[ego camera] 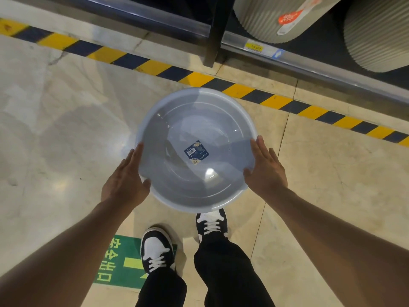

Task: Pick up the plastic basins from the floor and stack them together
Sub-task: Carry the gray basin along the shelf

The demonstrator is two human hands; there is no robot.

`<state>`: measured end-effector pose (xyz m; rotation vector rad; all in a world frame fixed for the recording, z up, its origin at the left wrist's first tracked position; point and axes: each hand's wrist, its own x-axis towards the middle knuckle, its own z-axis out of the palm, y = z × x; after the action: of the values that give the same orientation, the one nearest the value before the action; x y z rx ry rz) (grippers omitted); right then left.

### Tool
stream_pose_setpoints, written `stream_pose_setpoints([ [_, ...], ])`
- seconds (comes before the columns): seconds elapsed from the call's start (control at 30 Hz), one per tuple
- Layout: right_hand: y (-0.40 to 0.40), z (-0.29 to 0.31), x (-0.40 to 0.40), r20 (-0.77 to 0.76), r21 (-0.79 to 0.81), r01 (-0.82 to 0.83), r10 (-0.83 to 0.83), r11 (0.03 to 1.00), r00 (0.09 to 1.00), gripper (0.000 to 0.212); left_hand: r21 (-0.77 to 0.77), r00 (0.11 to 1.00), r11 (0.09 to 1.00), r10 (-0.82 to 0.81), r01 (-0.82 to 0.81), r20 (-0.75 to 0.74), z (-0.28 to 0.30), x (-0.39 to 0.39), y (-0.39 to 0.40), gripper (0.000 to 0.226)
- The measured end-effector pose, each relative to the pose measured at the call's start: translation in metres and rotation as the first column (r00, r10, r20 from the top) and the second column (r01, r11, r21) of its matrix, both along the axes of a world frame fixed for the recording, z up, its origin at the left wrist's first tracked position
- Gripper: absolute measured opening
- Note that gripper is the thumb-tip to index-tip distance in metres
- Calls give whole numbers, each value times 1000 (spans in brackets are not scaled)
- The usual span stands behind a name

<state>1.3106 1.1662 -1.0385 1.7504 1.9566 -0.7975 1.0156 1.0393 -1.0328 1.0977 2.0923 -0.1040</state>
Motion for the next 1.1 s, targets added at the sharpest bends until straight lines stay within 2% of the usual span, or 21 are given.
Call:
stream_pose_setpoints([
  [0.1, 9, 4, -3, -144, 80, 124, -112, 989, 983, 75, 102, 998, 993, 58, -60, 17, 6, -2, 7, 94],
  [0.2, 18, -1, -5, -213, 142, 251, -218, 958, 952, 82, 151, 993, 982, 118, -117, 5, 1, -2, 18, 104],
  [0.33, 23, -22, -4, -261, 90, 374, -340, 923, 903, 97, 137, 962, 953, 261, -269, 75, -23, 1, 26, 115],
  [0.47, 16, -40, -6, -300, -3, 393, -376, 919, 877, 101, 108, 925, 923, 352, -368, 144, -41, 6, 17, 107],
  [0.67, 18, -20, -12, -267, 34, 399, -376, 916, 887, 94, 119, 908, 908, 379, -402, 177, -24, -1, 17, 103],
  [0.77, 24, 20, -23, -303, 73, 344, -308, 936, 902, 89, 156, 896, 887, 409, -435, 173, 12, -14, 16, 102],
  [0.9, 38, 103, -58, -348, 77, 284, -241, 956, 906, 88, 200, 864, 843, 468, -500, 187, 95, -44, 9, 105],
  [1.0, 45, 193, -96, -423, 85, 191, -138, 978, 896, 90, 225, 835, 806, 511, -548, 206, 187, -73, -8, 108],
  [1.1, 46, 307, -135, -473, 129, 33, 32, 991, 880, 90, 273, 797, 748, 568, -605, 208, 306, -103, -35, 110],
])
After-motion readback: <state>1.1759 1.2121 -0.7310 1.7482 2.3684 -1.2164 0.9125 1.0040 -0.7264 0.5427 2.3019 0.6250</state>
